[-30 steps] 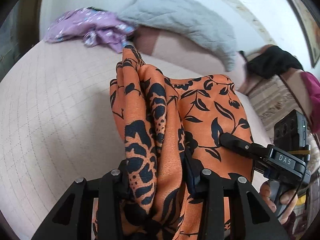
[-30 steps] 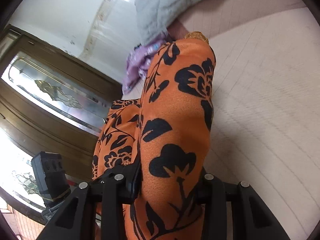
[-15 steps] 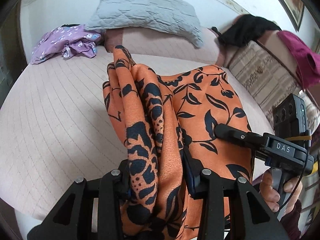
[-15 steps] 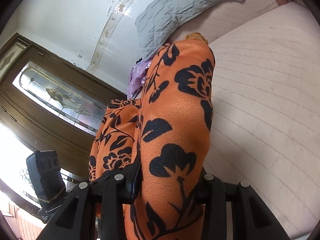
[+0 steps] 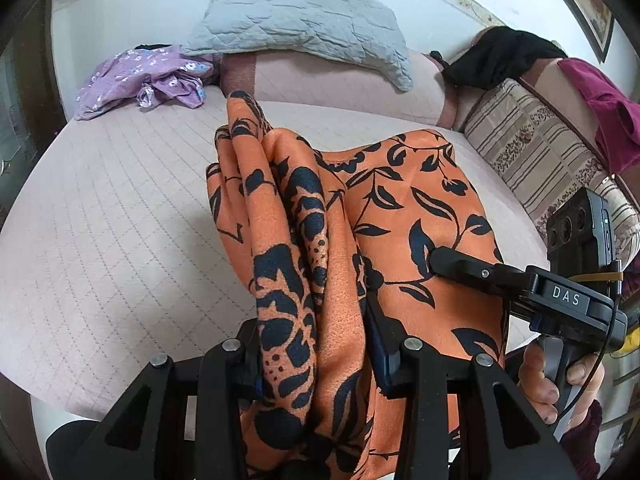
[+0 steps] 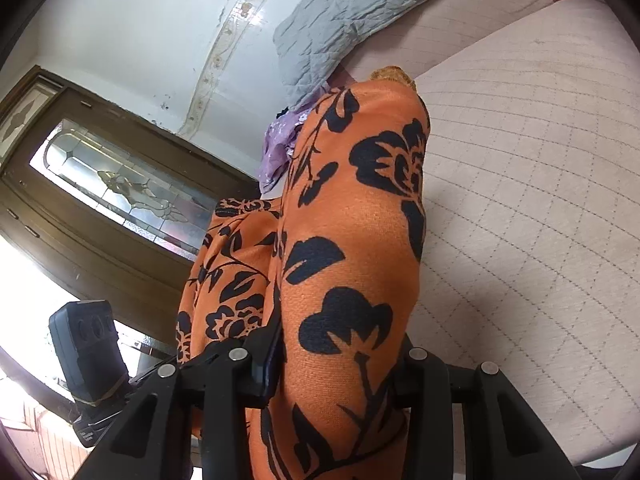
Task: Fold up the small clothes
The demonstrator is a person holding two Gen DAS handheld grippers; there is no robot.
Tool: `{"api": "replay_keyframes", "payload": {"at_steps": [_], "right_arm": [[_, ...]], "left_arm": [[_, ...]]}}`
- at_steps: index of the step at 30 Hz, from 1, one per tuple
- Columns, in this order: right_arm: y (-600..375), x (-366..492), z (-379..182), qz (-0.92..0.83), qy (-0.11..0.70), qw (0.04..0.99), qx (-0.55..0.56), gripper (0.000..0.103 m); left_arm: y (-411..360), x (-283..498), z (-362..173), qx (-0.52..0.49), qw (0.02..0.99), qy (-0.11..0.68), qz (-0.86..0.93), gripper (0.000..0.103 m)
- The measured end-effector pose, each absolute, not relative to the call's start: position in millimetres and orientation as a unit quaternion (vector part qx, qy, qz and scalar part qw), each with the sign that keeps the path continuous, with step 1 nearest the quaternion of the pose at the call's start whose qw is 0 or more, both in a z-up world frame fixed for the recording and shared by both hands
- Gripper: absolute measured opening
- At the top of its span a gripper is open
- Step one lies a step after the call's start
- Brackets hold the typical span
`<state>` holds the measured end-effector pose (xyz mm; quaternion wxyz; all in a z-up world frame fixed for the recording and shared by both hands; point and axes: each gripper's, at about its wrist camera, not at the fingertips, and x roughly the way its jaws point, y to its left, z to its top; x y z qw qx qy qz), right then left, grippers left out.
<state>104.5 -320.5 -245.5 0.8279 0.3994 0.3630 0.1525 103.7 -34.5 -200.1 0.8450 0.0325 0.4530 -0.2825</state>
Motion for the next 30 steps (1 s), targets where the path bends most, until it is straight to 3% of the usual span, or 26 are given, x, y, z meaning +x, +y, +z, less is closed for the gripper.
{"api": "replay_keyframes", "payload": {"at_steps": [30], "right_arm": [[-321,109,-252,0.204,0.327,0.834,0.396,0.041]], "left_arm": [[-43,84,-187,0.095,0.898,0.386,-0.190,0.041]]}}
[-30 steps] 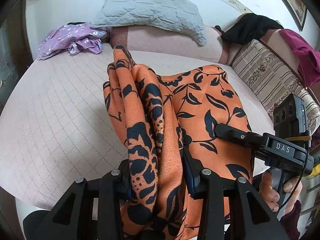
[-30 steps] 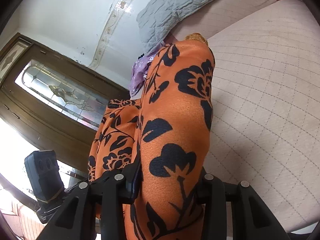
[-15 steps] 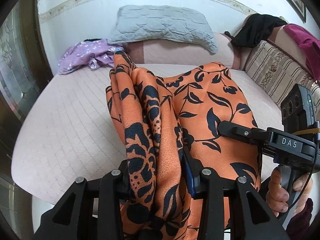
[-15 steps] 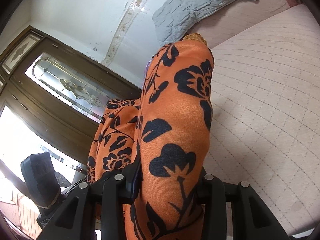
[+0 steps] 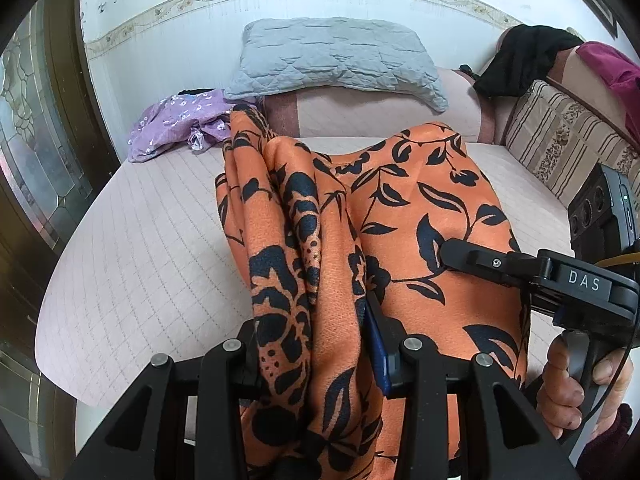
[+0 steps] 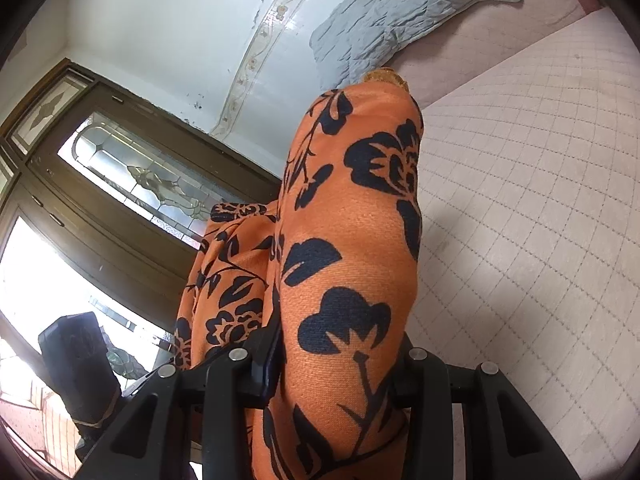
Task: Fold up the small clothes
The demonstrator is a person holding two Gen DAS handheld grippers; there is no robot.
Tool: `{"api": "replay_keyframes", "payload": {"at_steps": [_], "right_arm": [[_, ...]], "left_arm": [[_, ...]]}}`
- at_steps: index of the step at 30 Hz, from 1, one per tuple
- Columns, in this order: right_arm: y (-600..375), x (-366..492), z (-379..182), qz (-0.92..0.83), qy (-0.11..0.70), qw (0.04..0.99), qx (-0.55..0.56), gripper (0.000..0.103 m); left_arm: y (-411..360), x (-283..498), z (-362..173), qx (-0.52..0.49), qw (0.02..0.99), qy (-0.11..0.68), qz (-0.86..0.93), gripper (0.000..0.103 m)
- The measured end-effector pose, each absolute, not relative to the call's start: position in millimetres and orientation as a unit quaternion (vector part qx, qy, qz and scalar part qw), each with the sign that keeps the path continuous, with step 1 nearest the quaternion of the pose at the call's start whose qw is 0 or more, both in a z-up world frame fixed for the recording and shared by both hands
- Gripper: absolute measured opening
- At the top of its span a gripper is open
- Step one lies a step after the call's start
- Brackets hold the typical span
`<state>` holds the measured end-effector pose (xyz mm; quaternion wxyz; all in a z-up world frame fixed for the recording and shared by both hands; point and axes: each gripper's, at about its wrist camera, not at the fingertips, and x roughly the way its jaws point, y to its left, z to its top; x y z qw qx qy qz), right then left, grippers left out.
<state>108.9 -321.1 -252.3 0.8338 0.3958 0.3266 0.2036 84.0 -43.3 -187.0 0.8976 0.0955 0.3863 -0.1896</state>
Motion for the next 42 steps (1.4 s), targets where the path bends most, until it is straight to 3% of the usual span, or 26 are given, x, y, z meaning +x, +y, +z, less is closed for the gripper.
{"api": "replay_keyframes", "payload": {"at_steps": [42], "right_arm": [[-320,165,-319,0.137,0.418,0.798,0.412,0.043]], "left_arm": [[-74,143,-272,0.116,0.863,0.471,-0.143,0.041]]}}
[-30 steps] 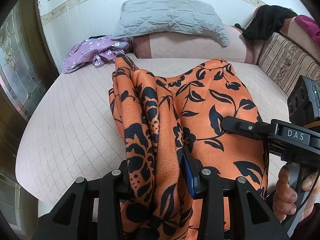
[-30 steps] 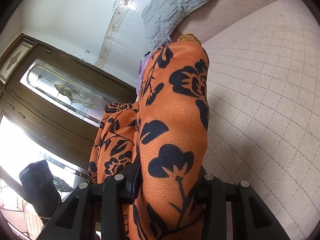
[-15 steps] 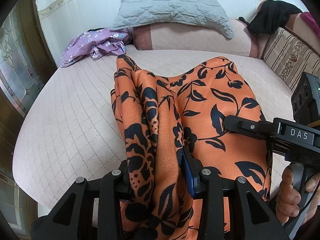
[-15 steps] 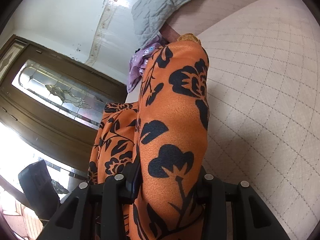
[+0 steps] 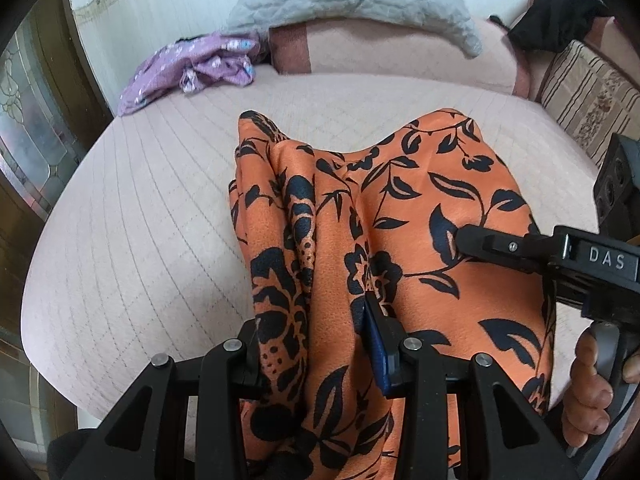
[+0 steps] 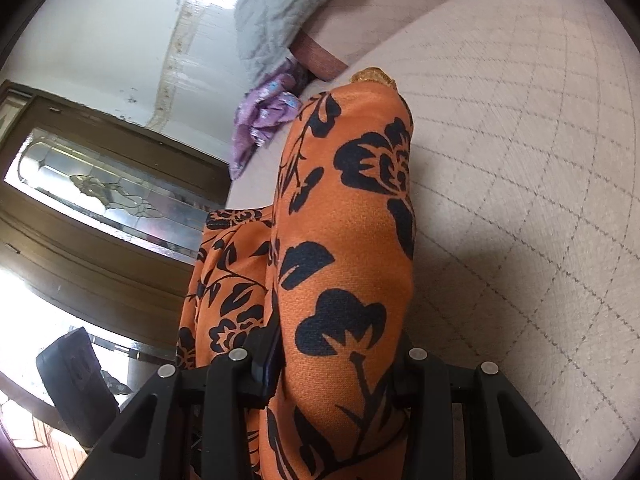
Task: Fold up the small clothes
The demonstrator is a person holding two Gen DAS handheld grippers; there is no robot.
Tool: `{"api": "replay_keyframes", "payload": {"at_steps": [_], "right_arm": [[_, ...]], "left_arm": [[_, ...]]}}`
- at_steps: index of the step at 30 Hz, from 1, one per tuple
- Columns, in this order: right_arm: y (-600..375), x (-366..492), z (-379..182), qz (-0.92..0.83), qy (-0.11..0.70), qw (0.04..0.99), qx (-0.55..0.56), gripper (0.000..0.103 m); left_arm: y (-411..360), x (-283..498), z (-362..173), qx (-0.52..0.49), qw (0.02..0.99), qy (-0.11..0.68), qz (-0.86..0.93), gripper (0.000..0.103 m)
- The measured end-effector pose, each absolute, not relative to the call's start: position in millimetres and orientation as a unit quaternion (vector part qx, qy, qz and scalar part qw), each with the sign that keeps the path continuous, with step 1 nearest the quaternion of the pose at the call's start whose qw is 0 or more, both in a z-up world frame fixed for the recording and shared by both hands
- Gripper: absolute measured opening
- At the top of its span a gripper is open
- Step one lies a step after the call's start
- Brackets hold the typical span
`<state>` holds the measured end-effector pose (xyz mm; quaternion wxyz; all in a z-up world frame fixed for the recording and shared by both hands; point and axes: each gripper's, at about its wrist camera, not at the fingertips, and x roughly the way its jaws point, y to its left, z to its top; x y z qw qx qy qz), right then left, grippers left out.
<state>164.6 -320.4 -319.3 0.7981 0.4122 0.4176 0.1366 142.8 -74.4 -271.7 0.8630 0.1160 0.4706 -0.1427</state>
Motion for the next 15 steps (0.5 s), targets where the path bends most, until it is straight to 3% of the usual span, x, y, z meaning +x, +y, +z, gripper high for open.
{"api": "replay_keyframes", "payload": {"at_steps": [5,15], "right_arm": [[-319,173,-336,0.087,0.442,0.795,0.405,0.058],[-329,160,-320,0.063,0.425,0.807,0.405,0.066]], "left_arm": [[-69,154,-293,0.129,0.859,0.483,-0.111,0.048],[-62,138,-270,0.161,0.870,0.457,-0.087,0.054]]}}
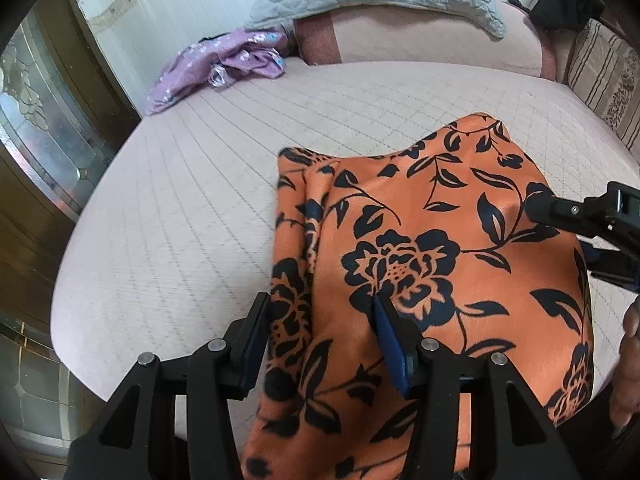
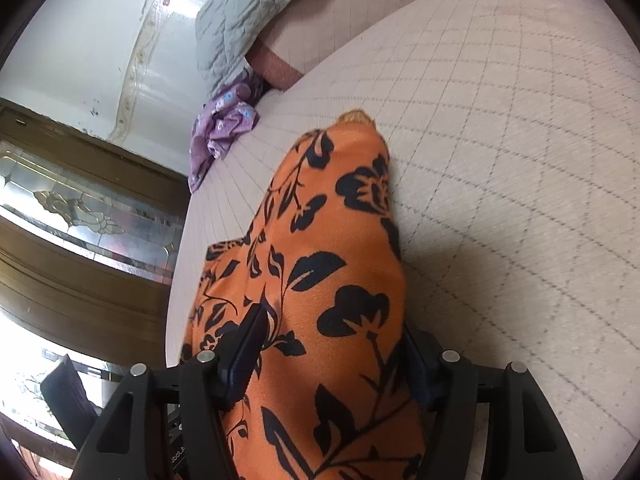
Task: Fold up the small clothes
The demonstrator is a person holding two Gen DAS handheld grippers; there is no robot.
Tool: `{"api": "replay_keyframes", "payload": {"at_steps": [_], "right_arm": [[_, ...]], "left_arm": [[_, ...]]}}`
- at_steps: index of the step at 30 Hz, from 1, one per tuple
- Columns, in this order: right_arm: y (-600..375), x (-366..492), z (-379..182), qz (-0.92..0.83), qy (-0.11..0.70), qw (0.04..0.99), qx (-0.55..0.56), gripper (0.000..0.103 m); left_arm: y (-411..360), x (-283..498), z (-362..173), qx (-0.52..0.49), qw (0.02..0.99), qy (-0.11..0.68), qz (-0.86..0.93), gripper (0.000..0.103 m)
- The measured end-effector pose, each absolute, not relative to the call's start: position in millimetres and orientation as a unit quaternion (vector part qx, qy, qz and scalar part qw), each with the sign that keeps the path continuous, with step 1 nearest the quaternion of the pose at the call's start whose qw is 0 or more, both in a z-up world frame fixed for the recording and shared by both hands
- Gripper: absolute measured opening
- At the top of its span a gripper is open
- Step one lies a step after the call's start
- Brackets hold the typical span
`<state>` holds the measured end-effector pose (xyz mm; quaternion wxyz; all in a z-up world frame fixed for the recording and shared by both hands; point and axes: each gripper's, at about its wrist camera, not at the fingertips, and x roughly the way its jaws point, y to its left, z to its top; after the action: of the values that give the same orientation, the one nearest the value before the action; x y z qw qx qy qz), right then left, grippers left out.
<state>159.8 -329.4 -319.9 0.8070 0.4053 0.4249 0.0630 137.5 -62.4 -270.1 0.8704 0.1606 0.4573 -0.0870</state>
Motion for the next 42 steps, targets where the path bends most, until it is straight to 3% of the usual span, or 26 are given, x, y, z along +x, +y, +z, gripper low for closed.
{"api": "replay_keyframes", "payload": {"at_steps": [14,18,20,28,34,38,41,42], "right_arm": [[-306,109,-271,0.076,0.359,0.873,0.321,0.063],[-285,95,-262,0.088,0.357,0.882,0.295,0.049],[-275,89,-264,0.089,0.362,0.885,0.279,0.044],[-258,96,-298,0.066,0.431,0.867,0.242,0.044],[-275,77,-262,0.064,0.374,0.883,0.277,0.044],[-285,53,-219,0.040,0.310,0.909,0.275,0.061],[-290,37,-190,0.024,0.286,0.922,0.262,0.061],[-289,32,-182,0.021,0.278,0.926,0.256,0.061]], "left_arm": [[-31,118,-249,0.172,0.887,0.426,-0.044,0.054],[-28,117,-250,0.174,0.888,0.423,-0.042,0.054],[-27,118,-252,0.178,0.888,0.422,-0.040,0.054],[-25,135,-297,0.212,0.864,0.455,-0.025,0.054],[-18,128,-239,0.170,0.897,0.406,-0.046,0.053],[-16,116,-189,0.148,0.922,0.356,-0.047,0.066],[-15,101,-156,0.136,0.937,0.318,-0.042,0.072],[-14,97,-150,0.135,0.940,0.310,-0.040,0.081]]}}
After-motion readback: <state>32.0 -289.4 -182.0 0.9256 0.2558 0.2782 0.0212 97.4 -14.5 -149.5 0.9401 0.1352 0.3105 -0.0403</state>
